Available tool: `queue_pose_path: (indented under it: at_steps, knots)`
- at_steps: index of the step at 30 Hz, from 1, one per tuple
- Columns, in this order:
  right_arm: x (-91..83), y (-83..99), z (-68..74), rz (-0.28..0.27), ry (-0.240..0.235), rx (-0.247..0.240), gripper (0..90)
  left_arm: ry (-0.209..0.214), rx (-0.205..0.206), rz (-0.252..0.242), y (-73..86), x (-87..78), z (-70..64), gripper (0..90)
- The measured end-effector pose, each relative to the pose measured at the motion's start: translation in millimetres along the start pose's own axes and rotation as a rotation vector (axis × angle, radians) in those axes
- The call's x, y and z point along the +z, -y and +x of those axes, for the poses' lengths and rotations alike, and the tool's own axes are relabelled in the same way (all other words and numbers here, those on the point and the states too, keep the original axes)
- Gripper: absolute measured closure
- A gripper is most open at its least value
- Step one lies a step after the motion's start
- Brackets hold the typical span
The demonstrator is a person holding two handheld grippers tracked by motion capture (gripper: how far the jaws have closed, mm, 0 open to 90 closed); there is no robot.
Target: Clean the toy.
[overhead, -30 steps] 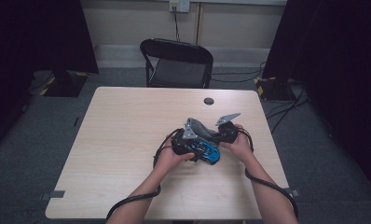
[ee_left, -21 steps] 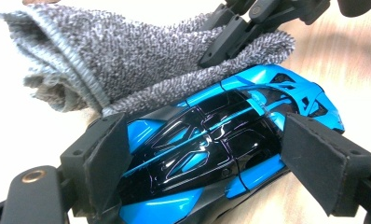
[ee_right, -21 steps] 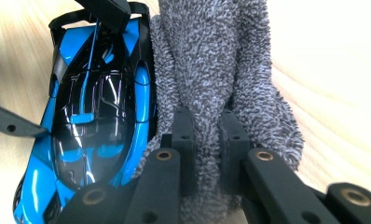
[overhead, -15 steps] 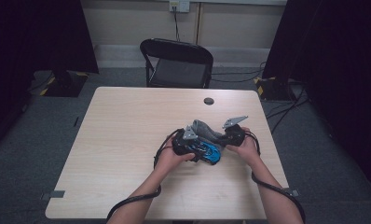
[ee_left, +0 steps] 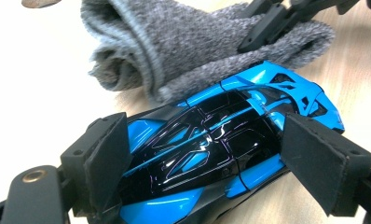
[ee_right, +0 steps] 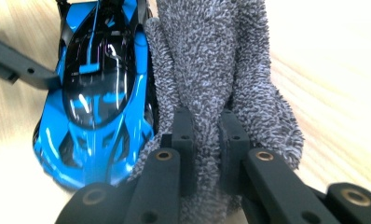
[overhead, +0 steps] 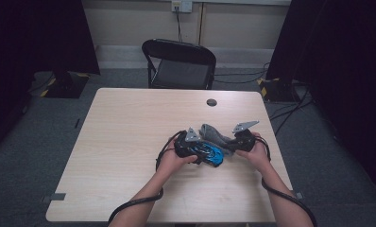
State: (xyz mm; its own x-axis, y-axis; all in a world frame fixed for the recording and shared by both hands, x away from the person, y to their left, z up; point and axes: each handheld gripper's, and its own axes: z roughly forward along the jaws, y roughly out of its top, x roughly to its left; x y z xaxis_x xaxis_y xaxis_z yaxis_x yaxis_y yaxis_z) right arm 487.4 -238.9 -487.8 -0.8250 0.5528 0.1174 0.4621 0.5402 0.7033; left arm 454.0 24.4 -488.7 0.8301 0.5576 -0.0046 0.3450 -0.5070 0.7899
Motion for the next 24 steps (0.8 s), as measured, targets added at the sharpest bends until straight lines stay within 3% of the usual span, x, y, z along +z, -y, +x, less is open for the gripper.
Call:
queue_pose_path:
  at_steps: [24]
  knots:
    - [-29.9, 28.1, 3.3, 0.002, 0.000, 0.036, 80.1, -0.004, 0.004, 0.003, -0.6, 0.0, -0.9, 15.6]
